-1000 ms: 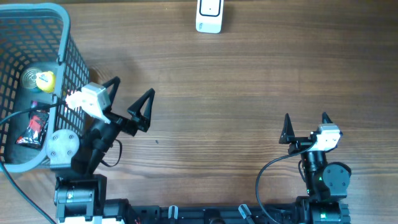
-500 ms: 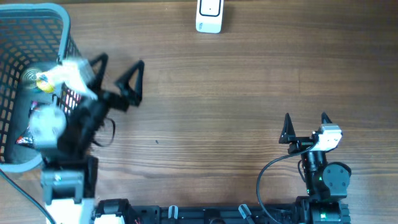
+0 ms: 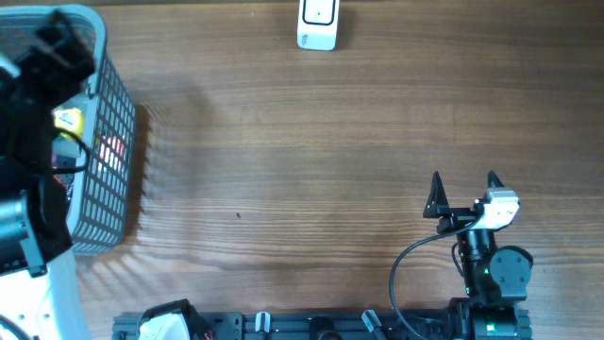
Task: Scan the item barcode
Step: 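Move the left gripper over the basket toward the yellow can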
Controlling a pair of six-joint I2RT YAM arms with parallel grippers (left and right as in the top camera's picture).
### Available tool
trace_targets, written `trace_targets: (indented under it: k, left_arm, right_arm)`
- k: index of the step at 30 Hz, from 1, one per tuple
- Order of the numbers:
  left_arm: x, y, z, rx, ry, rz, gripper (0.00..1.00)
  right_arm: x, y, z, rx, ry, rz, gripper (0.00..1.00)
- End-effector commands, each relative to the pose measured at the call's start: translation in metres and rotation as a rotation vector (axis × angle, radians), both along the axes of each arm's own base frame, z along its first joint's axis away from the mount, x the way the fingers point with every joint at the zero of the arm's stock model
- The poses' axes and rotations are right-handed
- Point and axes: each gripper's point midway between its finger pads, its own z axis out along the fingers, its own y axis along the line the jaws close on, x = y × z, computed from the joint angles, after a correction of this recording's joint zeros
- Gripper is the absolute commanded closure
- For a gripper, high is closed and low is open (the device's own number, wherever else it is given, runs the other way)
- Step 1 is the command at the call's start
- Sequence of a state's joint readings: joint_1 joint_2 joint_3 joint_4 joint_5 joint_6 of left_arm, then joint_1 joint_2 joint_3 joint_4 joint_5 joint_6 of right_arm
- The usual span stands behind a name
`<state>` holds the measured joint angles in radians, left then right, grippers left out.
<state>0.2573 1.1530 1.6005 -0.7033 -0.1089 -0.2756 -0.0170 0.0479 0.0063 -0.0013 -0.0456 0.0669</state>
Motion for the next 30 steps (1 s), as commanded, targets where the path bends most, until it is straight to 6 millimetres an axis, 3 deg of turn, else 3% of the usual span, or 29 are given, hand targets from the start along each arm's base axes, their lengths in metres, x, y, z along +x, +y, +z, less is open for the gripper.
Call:
trace_targets:
  k: [1,7,10,16,21,25,30]
  left_arm:
    - [0.007,0.055,-0.037,-0.060,0.103,0.212,0.00]
    - [0.035,0.101,-0.117,-0.220,0.281,0.250,0.00]
    - [0.050,0.113,-0.147,-0.290,0.332,0.209,0.00]
    - [0.051,0.104,-0.148,-0.273,0.352,0.175,0.00]
    - [0.055,0.118,-0.146,-0.261,0.325,0.230,0.00]
    - [0.059,0.128,-0.170,-0.333,0.354,0.280,0.01]
    - [0.073,0.136,-0.220,-0.436,0.435,0.326,0.01]
  right_arm:
    - [0.000,0.003,0.000,0.017,0.001,0.019,0.00]
    - [0.000,0.003,0.000,0.076,0.003,0.016,0.00]
    - [0.000,0.003,0.000,0.076,0.003,0.016,0.00]
    - [0.001,0.003,-0.005,0.076,0.025,0.015,0.00]
    - [0.003,0.003,-0.017,0.080,0.076,0.014,0.00]
    - [0.004,0.004,-0.025,0.118,0.112,0.016,0.00]
    - [0.005,0.004,-0.032,0.129,0.144,0.013,0.00]
